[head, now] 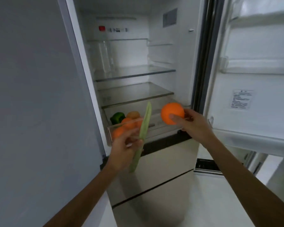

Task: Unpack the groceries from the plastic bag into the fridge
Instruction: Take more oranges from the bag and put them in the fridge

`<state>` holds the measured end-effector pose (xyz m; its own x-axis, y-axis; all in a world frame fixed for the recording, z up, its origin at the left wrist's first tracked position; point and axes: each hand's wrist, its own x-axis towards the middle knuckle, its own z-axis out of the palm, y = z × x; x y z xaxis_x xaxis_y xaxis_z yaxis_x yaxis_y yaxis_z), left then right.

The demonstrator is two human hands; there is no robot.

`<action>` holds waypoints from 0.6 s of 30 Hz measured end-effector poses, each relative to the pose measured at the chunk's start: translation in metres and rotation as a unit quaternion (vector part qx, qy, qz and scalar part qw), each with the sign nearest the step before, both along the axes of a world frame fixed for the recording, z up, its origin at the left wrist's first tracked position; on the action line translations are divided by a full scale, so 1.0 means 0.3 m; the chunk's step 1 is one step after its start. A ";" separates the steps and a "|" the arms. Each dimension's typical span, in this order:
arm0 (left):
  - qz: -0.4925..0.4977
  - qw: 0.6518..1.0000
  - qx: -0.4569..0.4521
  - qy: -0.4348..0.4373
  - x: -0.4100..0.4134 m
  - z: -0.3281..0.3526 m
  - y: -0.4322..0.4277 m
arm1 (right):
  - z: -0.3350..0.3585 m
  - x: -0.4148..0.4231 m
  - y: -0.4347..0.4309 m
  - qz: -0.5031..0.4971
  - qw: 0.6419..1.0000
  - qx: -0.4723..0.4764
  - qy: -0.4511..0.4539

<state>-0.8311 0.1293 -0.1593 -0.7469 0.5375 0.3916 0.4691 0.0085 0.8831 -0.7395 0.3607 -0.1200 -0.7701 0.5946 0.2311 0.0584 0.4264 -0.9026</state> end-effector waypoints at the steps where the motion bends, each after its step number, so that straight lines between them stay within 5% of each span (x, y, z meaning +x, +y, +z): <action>1: 0.011 1.000 0.009 0.005 -0.038 0.015 0.011 | 0.015 -0.067 0.030 0.015 1.000 0.022 0.002; 5: 0.034 0.999 0.011 0.012 -0.171 0.093 0.086 | 0.081 -0.320 0.143 0.069 0.994 0.090 -0.009; 10: 0.119 0.991 0.000 0.069 -0.352 0.178 0.212 | 0.072 -0.612 0.306 0.128 0.945 0.227 -0.200; 18: 0.090 0.929 -0.247 0.262 -0.571 0.241 0.362 | 0.005 -0.843 0.424 0.210 0.849 0.274 -0.400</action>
